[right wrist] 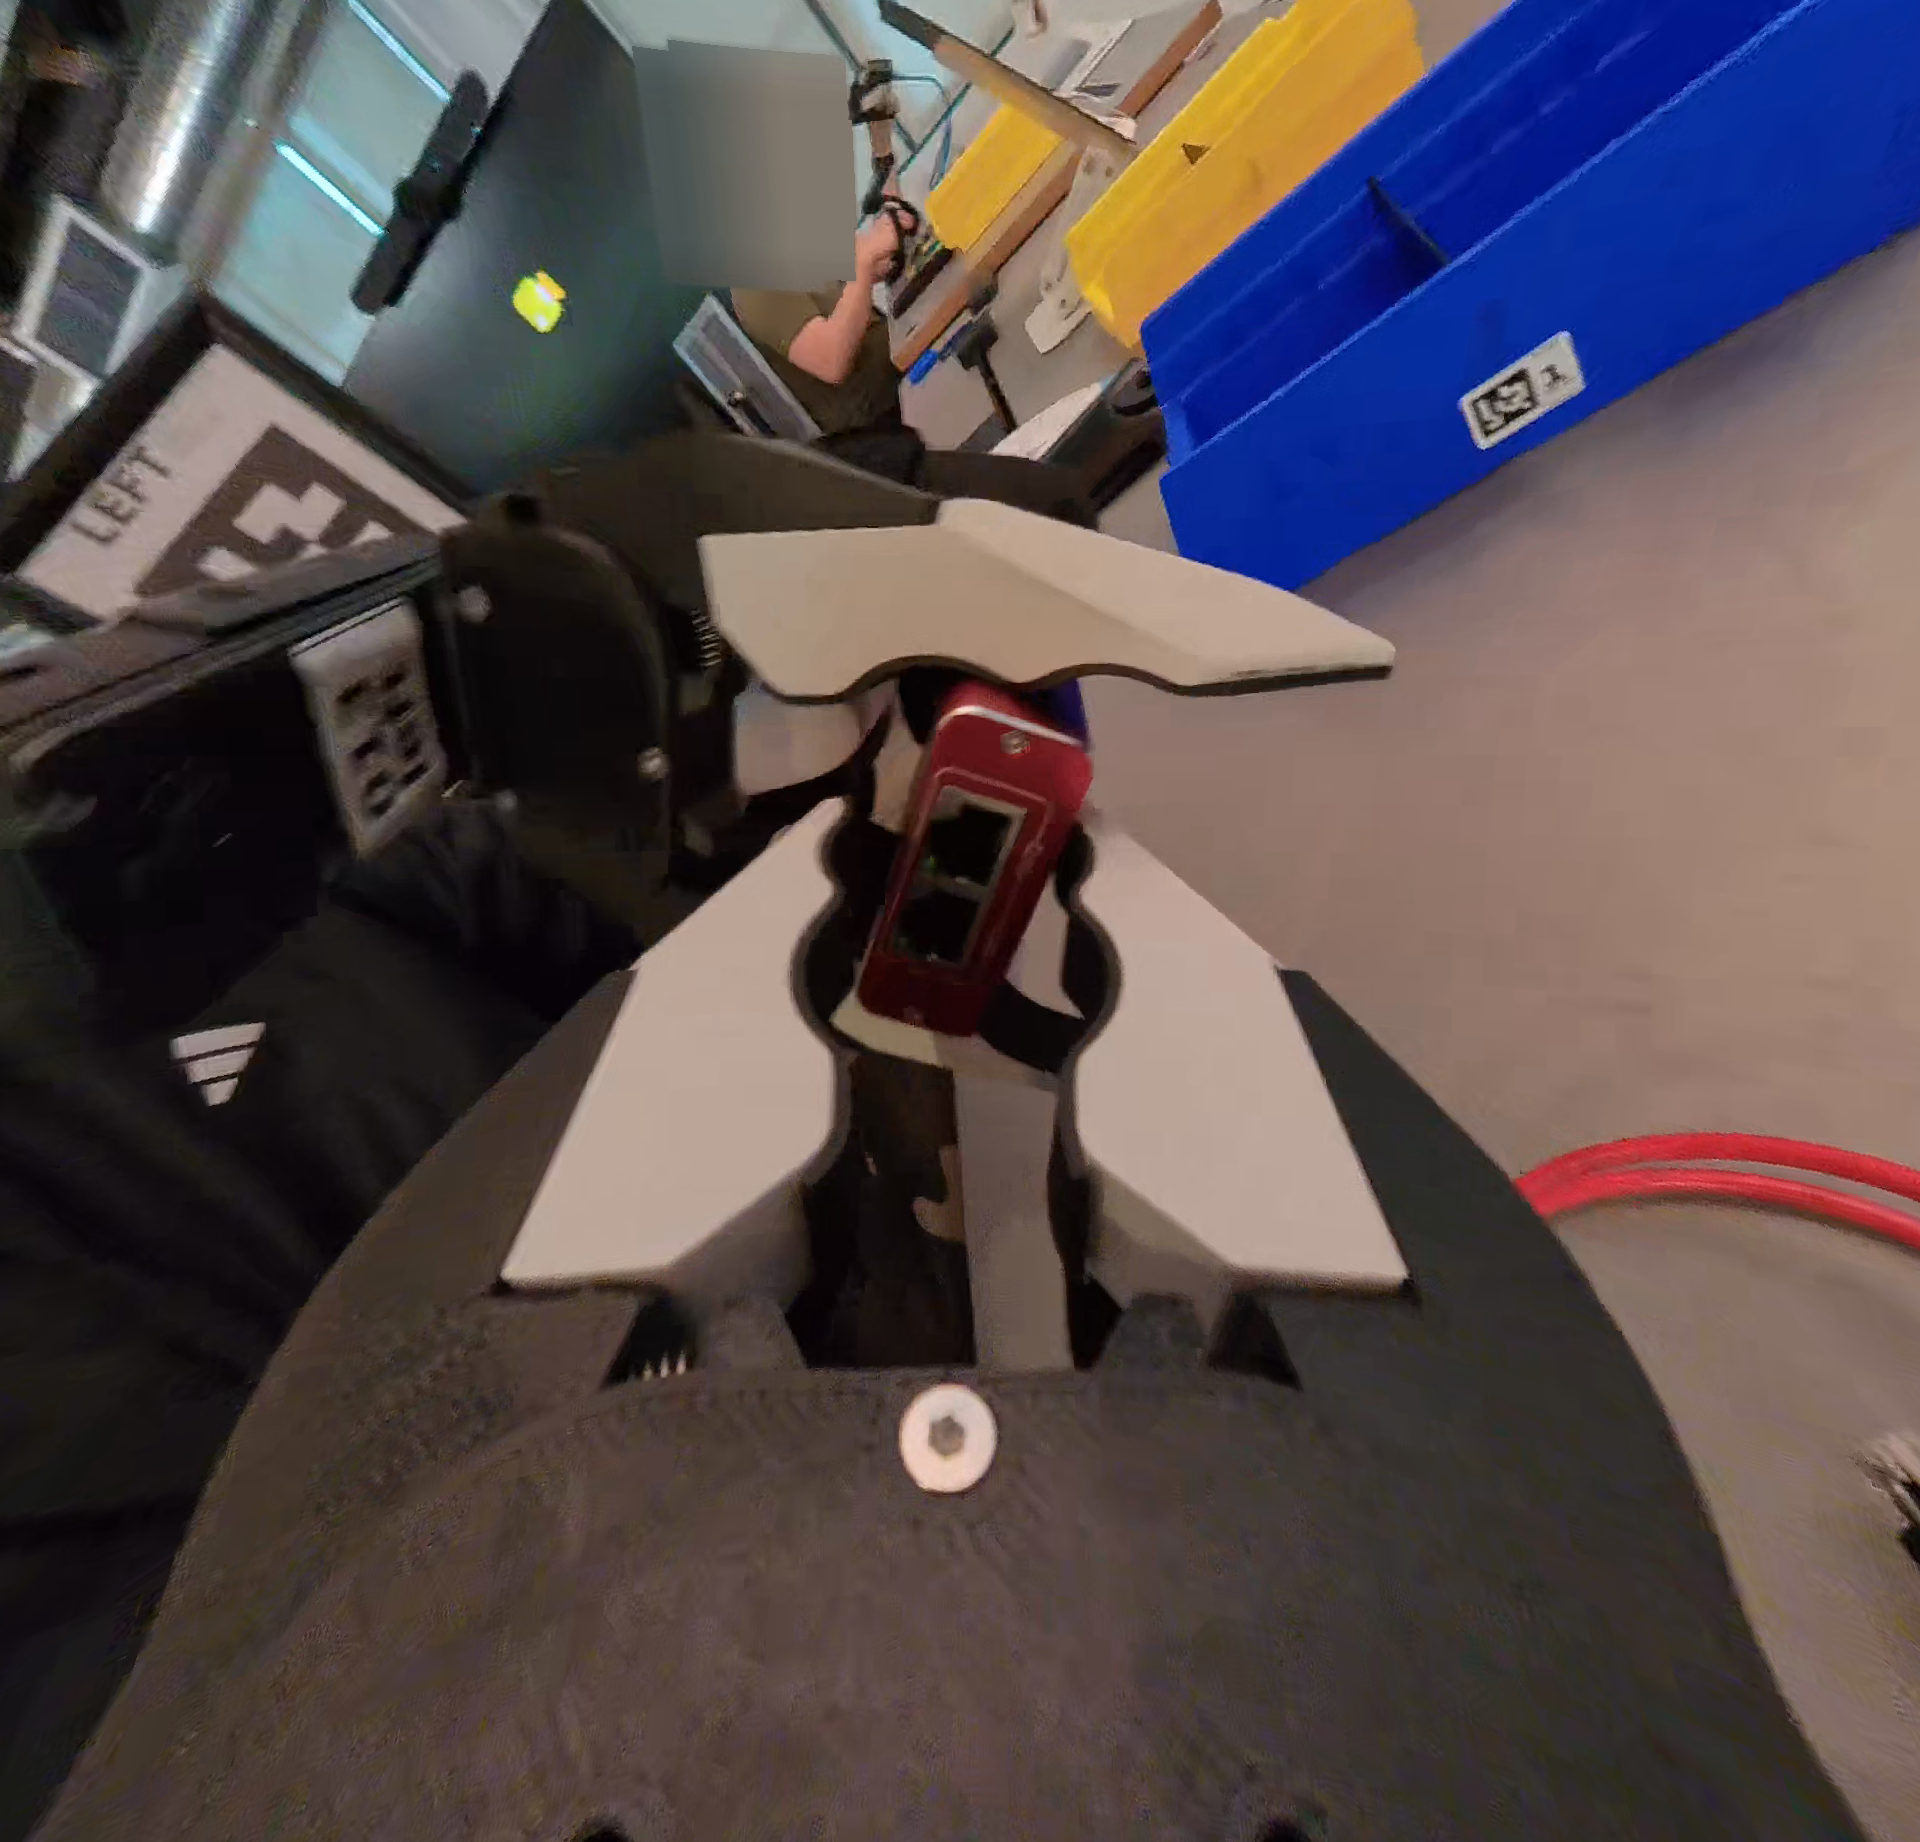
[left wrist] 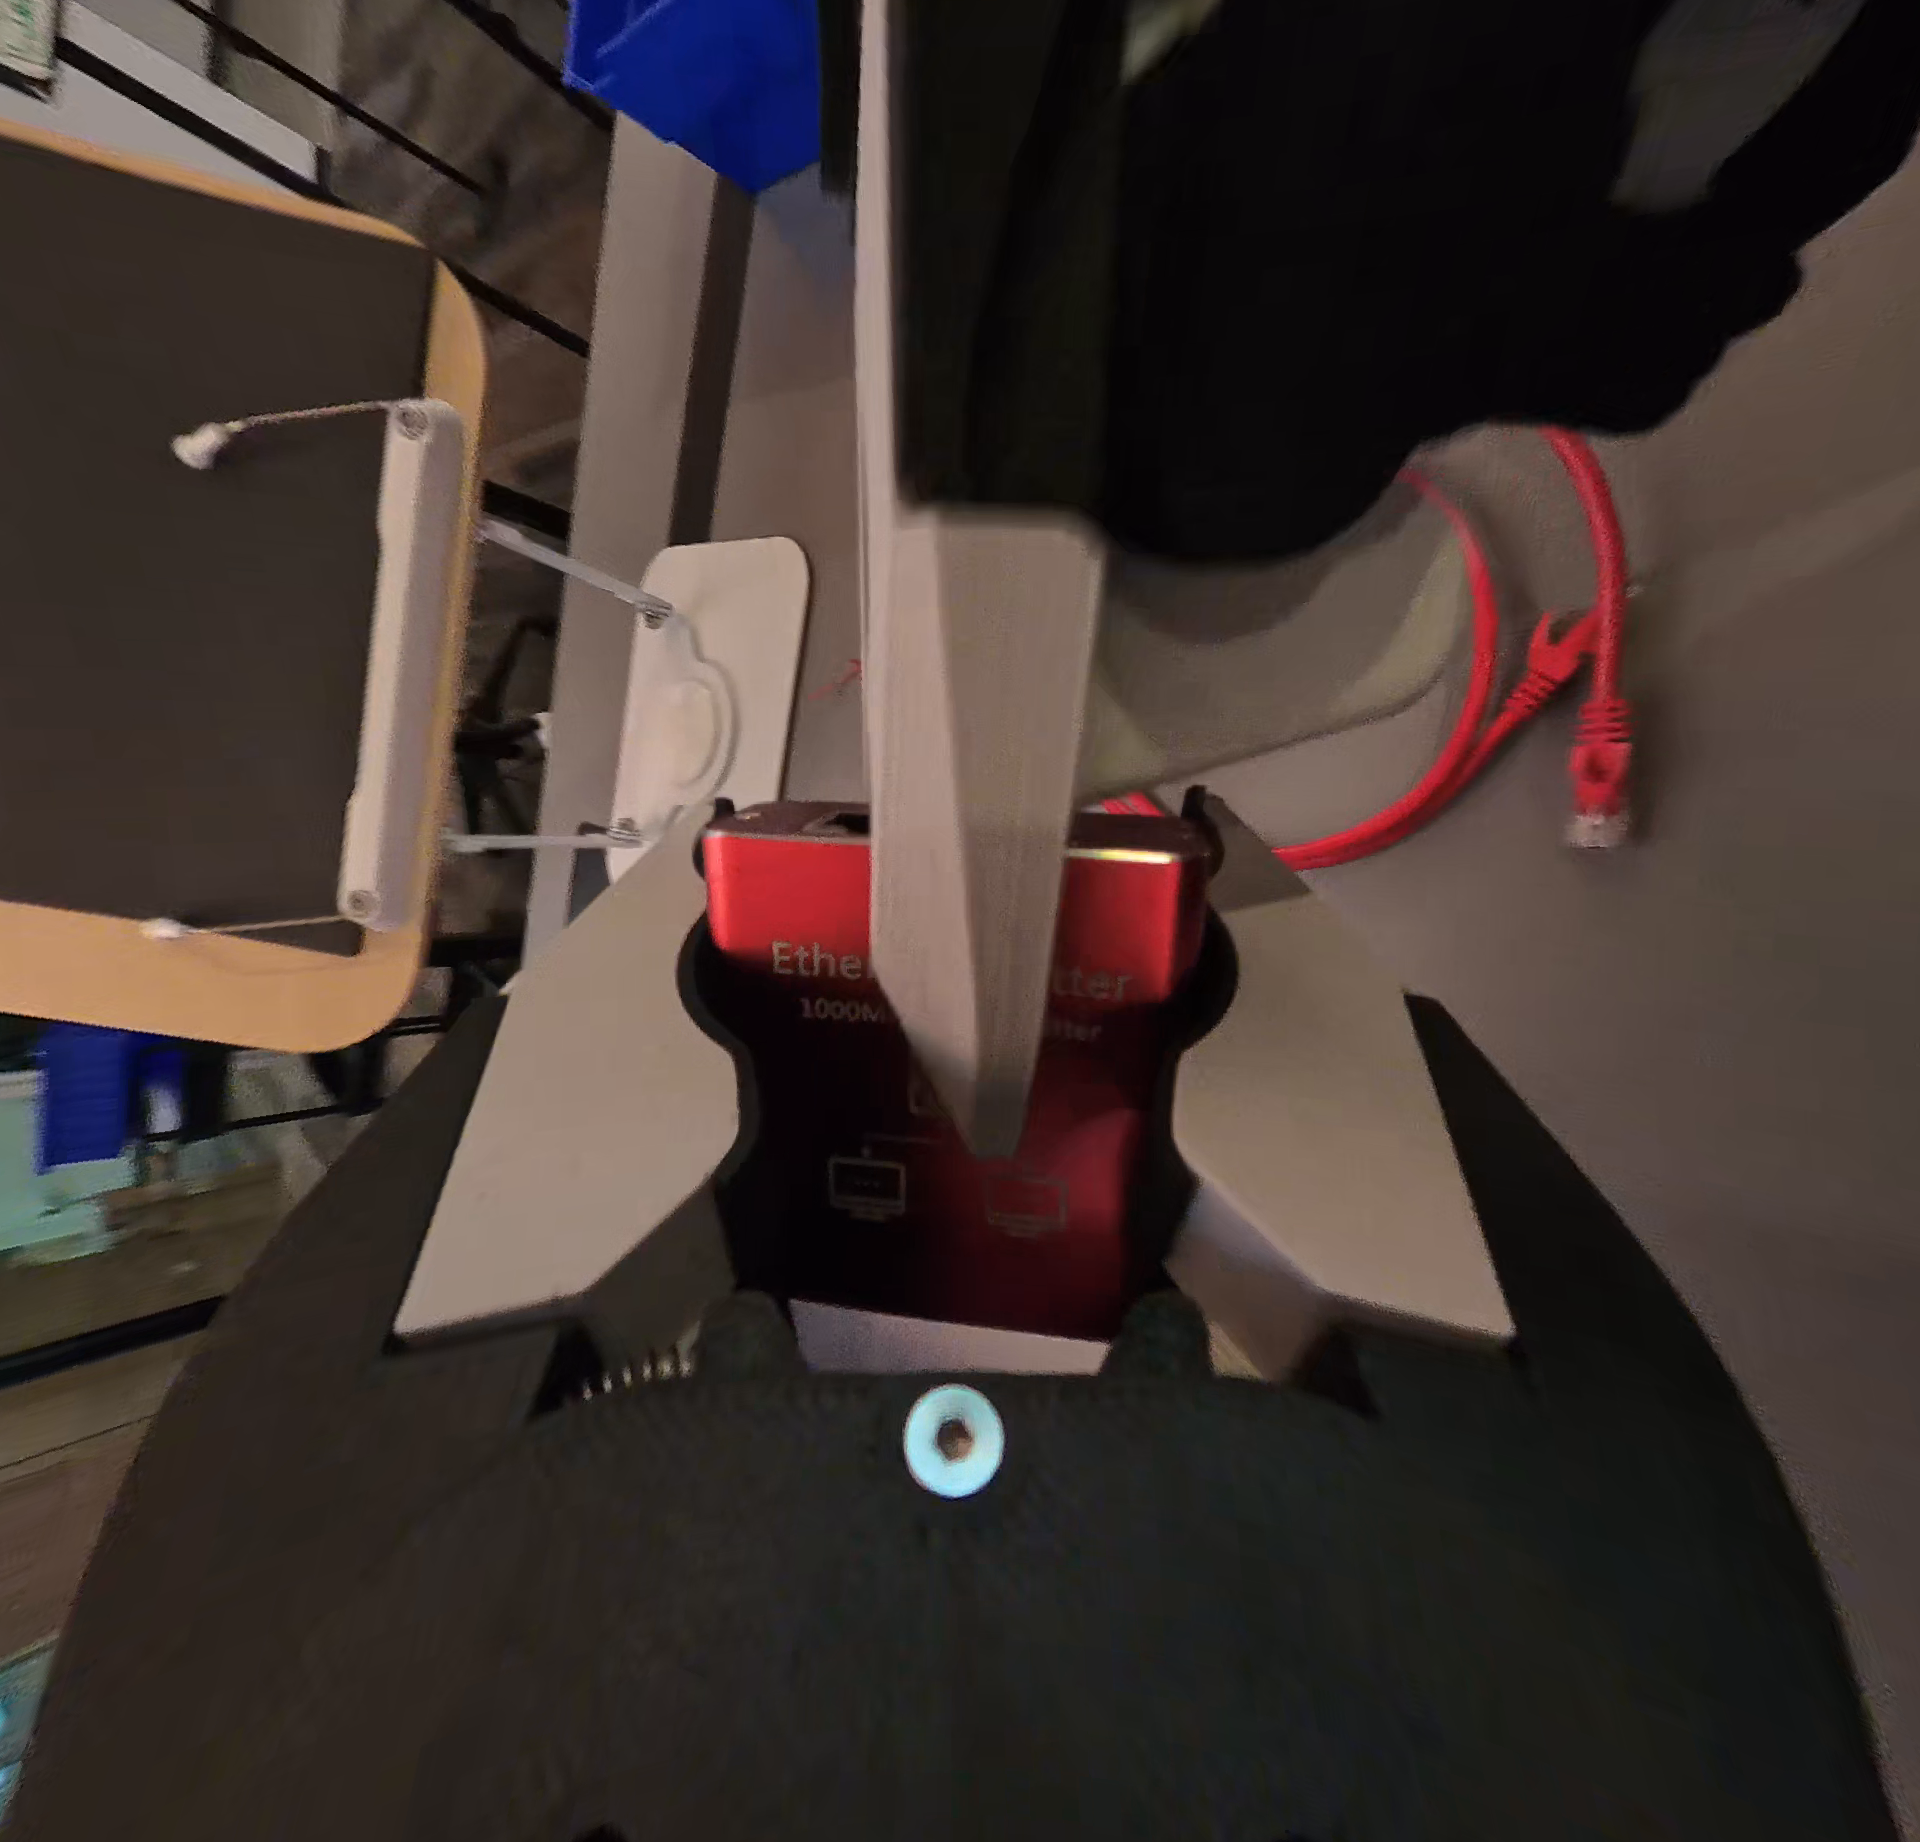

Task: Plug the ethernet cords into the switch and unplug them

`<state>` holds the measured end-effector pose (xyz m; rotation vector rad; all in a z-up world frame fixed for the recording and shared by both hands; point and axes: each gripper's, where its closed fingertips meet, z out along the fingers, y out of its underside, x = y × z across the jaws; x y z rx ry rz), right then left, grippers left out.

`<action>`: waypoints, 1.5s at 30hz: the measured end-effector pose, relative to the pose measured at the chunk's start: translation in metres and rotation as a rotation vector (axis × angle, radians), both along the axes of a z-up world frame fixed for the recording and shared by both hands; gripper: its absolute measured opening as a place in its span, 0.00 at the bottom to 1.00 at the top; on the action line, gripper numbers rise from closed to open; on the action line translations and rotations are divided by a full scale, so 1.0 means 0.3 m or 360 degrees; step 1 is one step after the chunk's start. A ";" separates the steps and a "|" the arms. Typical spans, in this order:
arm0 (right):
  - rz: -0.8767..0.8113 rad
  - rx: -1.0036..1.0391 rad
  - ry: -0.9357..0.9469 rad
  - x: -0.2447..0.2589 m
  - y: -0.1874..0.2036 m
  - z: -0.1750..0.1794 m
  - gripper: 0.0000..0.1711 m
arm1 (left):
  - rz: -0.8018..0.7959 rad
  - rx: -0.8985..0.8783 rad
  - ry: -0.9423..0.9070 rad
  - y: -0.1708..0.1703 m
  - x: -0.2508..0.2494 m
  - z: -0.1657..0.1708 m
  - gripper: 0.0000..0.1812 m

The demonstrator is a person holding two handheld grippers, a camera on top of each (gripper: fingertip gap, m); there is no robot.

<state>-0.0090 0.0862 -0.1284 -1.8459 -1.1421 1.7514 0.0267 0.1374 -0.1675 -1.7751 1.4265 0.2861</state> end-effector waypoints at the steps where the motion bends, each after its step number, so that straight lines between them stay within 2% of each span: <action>1: -0.0002 -0.0001 0.0013 -0.002 0.004 -0.007 0.17 | 0.0017 0.0044 0.0046 0.007 -0.005 -0.002 0.45; 3: 0.0005 -0.0033 0.0034 0.005 0.012 -0.012 0.16 | 0.0045 0.0081 0.0063 0.018 -0.002 -0.006 0.45; 6: -0.0001 0.0049 0.0005 0.041 0.033 -0.011 0.15 | -0.0006 0.0128 -0.0070 0.007 0.032 0.040 0.44; 9: -0.0114 0.0229 -0.0100 0.145 0.140 0.009 0.15 | -0.0016 0.0168 -0.0262 0.003 0.019 0.127 0.43; 12: -0.0400 0.0392 -0.0234 0.335 0.383 0.062 0.15 | -0.0016 0.0194 -0.0370 0.013 -0.038 0.172 0.29; 14: -0.0621 0.0479 -0.0384 0.499 0.586 0.086 0.14 | -0.0019 0.0195 -0.0422 0.022 -0.073 0.179 0.14; 17: -0.0887 0.0549 -0.0669 0.749 0.873 0.081 0.15 | 0.0051 0.0161 -0.0434 0.057 -0.123 0.161 0.11; 20: -0.1092 0.0593 -0.1054 0.973 1.125 -0.001 0.15 | 0.0081 0.0123 -0.0454 0.083 -0.150 0.131 0.11; 22: -0.1106 0.0531 -0.1254 1.064 1.235 -0.084 0.15 | 0.0106 0.0058 -0.0445 0.098 -0.166 0.095 0.11; 24: -0.1089 0.0419 -0.1322 1.100 1.317 -0.159 0.15 | 0.0130 0.0040 -0.0428 0.115 -0.183 0.067 0.11; 29: -0.0958 0.0188 -0.1584 1.139 1.427 -0.368 0.15 | 0.0169 -0.0020 -0.0471 0.146 -0.208 0.025 0.11; 35: -0.0765 -0.0073 -0.1766 1.126 1.440 -0.549 0.15 | 0.0192 -0.0112 -0.0494 0.165 -0.228 -0.029 0.11; 41: -0.0778 -0.0224 -0.1751 1.157 1.459 -0.572 0.16 | 0.0202 -0.0172 -0.0505 0.175 -0.238 -0.071 0.12; 45: -0.0805 -0.0200 -0.1827 1.199 1.460 -0.581 0.23 | 0.0203 -0.0185 -0.0500 0.177 -0.238 -0.083 0.12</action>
